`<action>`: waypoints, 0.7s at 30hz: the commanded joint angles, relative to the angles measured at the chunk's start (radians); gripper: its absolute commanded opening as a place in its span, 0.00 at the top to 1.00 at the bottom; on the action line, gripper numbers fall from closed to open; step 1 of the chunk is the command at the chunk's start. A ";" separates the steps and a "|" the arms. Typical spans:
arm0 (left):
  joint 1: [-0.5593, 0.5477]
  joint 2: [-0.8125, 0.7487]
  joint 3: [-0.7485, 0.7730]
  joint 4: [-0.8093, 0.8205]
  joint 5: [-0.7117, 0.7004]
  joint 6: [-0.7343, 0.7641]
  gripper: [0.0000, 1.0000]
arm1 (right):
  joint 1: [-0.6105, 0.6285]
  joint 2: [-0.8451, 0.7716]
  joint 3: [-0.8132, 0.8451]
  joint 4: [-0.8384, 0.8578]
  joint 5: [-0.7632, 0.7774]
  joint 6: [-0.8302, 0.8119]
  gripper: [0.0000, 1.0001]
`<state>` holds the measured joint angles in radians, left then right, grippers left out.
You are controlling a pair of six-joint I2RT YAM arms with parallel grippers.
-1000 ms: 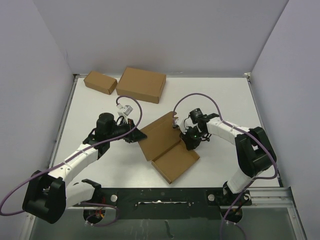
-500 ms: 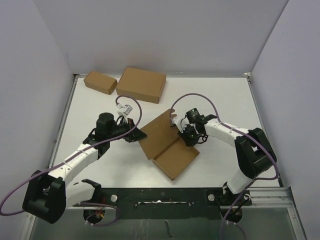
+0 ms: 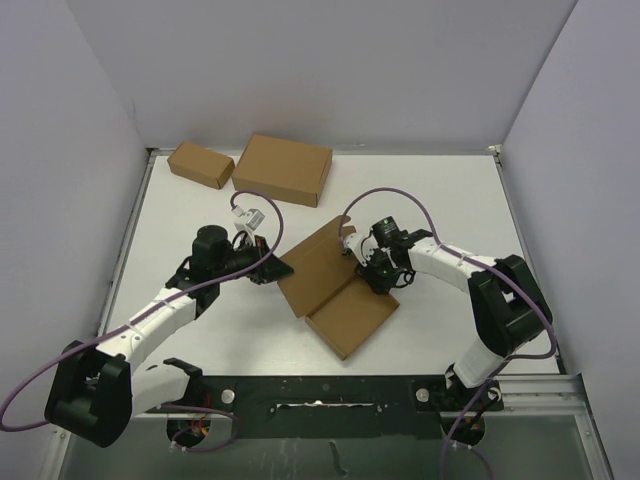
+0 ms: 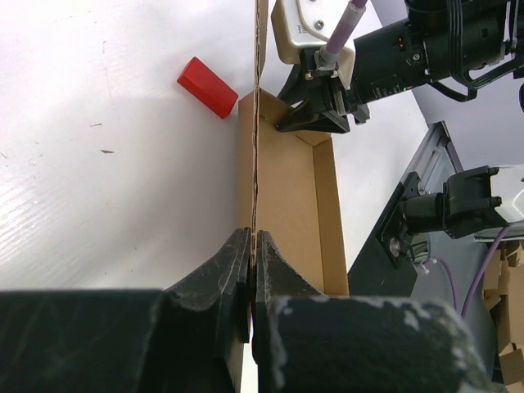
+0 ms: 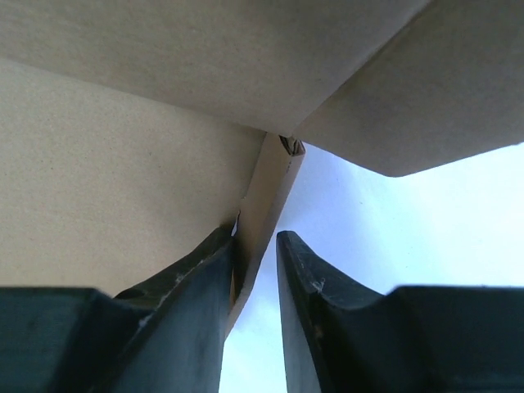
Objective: Fold the paper box
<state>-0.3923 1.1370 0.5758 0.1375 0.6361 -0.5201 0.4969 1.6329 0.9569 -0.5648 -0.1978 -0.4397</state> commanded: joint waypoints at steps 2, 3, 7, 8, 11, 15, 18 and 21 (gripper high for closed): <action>0.003 -0.023 0.021 0.077 0.016 -0.008 1.00 | -0.016 0.008 -0.006 0.012 0.034 0.008 0.71; 0.003 -0.024 0.021 0.078 0.016 -0.009 1.00 | -0.016 0.008 -0.008 0.017 0.040 0.010 0.74; 0.003 -0.024 0.023 0.077 0.016 -0.009 1.00 | -0.014 0.007 -0.018 0.034 0.116 0.011 0.97; 0.003 -0.023 0.025 0.077 0.016 -0.009 1.00 | -0.012 0.006 -0.020 0.039 0.141 0.009 1.00; 0.003 -0.018 0.030 0.077 0.016 -0.009 1.00 | -0.011 0.005 -0.023 0.039 0.161 0.003 1.00; 0.003 -0.013 0.033 0.077 0.017 -0.008 1.00 | -0.018 -0.002 -0.010 0.017 0.098 -0.004 0.89; 0.003 -0.015 0.032 0.077 0.016 -0.008 1.00 | -0.032 -0.013 -0.001 -0.002 0.020 -0.002 0.72; 0.003 -0.017 0.029 0.078 0.015 -0.008 1.00 | -0.045 -0.025 0.001 -0.014 -0.017 -0.004 0.67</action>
<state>-0.3935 1.1370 0.5758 0.1432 0.6369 -0.5220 0.4774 1.6325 0.9565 -0.5388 -0.1802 -0.4244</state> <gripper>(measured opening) 0.019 0.313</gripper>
